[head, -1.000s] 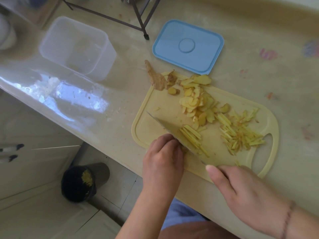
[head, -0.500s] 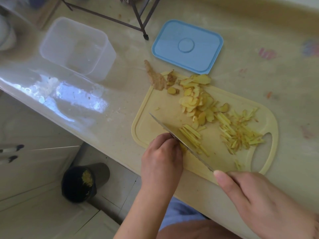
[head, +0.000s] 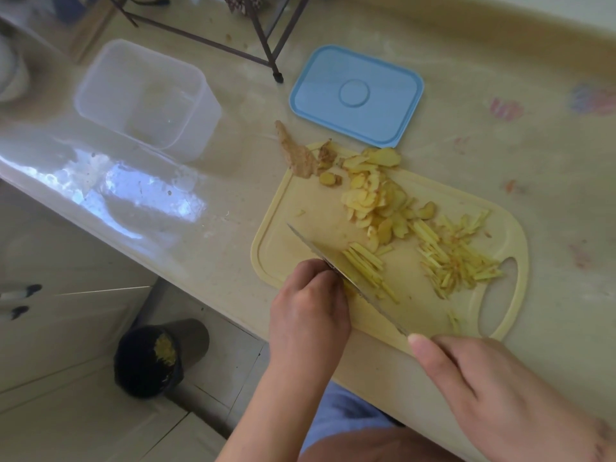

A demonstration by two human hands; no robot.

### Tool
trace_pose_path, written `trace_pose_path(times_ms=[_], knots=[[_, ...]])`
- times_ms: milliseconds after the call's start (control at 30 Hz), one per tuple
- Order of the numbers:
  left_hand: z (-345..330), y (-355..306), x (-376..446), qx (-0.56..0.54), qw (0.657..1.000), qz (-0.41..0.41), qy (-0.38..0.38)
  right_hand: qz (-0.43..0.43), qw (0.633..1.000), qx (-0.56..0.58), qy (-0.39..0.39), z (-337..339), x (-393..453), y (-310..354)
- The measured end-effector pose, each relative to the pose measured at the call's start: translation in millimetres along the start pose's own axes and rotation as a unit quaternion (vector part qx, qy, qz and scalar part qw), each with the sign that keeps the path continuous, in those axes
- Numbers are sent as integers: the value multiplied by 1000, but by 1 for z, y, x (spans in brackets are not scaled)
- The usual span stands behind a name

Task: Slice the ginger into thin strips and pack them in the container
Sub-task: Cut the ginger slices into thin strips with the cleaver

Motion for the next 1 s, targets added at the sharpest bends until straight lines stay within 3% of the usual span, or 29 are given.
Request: trace_pose_path(times_ms=[1000], knots=[[0,-2,1,12,1000,11,14,3,999,37,14,-13,14,4]])
Point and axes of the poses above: each hand's wrist, its own x-axis towards the middle knuckle, its own z-axis out of the back of the hand, y = z × x, the point moved 6 cm from there along x, towards the middle knuckle, and after that the axes turned 8 degrees about -y, right-handed, at the moved point
